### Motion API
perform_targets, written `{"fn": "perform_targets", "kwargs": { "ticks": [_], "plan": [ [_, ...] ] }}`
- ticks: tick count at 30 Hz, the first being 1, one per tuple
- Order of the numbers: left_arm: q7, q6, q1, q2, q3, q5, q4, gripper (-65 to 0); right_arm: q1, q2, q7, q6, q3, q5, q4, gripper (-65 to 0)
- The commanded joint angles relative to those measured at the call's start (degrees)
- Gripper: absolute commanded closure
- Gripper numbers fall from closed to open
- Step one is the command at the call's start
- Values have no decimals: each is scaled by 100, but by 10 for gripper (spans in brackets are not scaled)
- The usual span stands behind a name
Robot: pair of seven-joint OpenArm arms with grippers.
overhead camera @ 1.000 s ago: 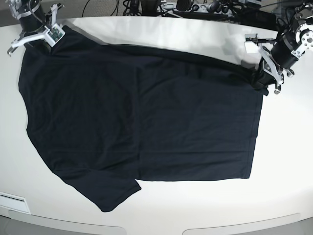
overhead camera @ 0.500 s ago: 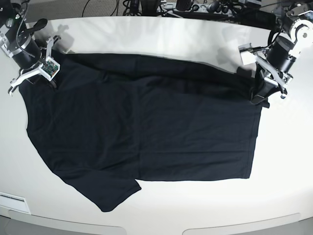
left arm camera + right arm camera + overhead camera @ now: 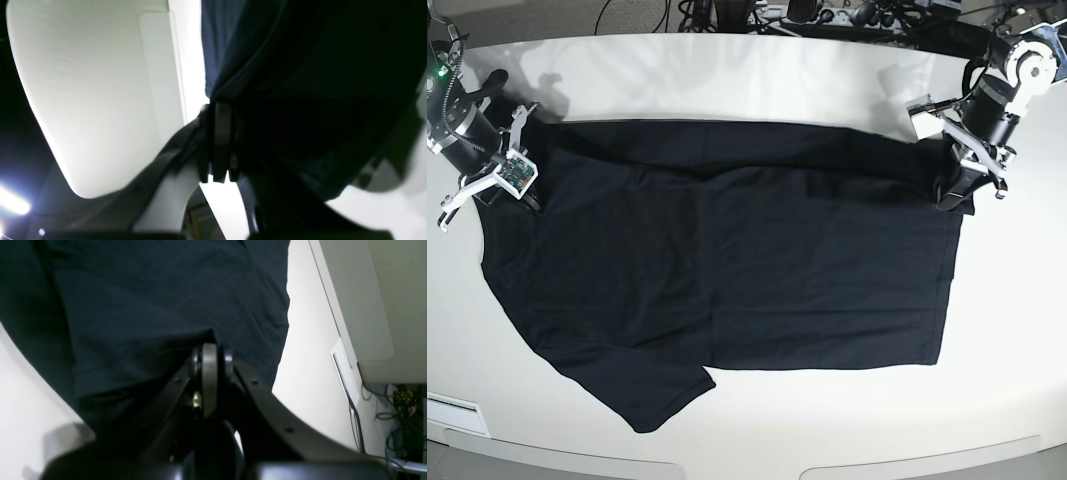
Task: Fold the T-shirt properly
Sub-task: 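Pull the grasped corners apart with both grippers to straighten the shirt, then regrasp the shirt edge with both grippers and drag it toward the arms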
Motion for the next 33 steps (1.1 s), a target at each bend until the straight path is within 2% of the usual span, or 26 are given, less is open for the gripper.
{"fn": "perform_targets", "kwargs": {
  "ticks": [1,6,12,16,20,21,22,23,24,25,27,30,33],
  "plan": [
    [9,116,-31,-70,-42,74,-13,0,59,125,160,-116,59,33,55,0],
    [151,396,-33,219,-42,105,-278,0,74,125,157,-219,57,103,15,0],
    [221,411,-31,393,-42,223,-313,0,173,57,155,-509,57,129,-328,0],
    [223,411,-33,479,-42,223,-315,0,188,-31,160,-280,57,439,-461,0],
    [216,527,-35,588,-160,227,-323,0,505,-111,420,-284,55,354,-487,0],
    [221,654,-35,651,-295,225,-341,0,634,-111,599,-271,55,352,-514,-51],
    [269,787,-33,723,-474,195,-365,-3,763,-107,743,-291,55,337,-540,-155],
    [326,907,-33,787,-649,24,-380,-77,857,-111,756,-369,55,380,-544,-249],
    [404,1023,-31,815,-789,-293,-378,-151,896,-114,756,-514,55,564,-538,-309],
    [450,1130,-28,841,-870,-664,-378,-207,903,-114,756,-612,55,826,-527,-324],
    [605,1161,-13,885,-903,-1211,-378,-236,896,-118,754,-540,55,1255,-527,-323],
    [664,1143,181,975,-901,-1281,-378,-215,874,-164,691,-293,55,1342,-527,-296],
    [664,1147,387,1093,-901,-1263,-378,-54,831,-295,643,-240,55,1342,-527,-223]
  ]
}}
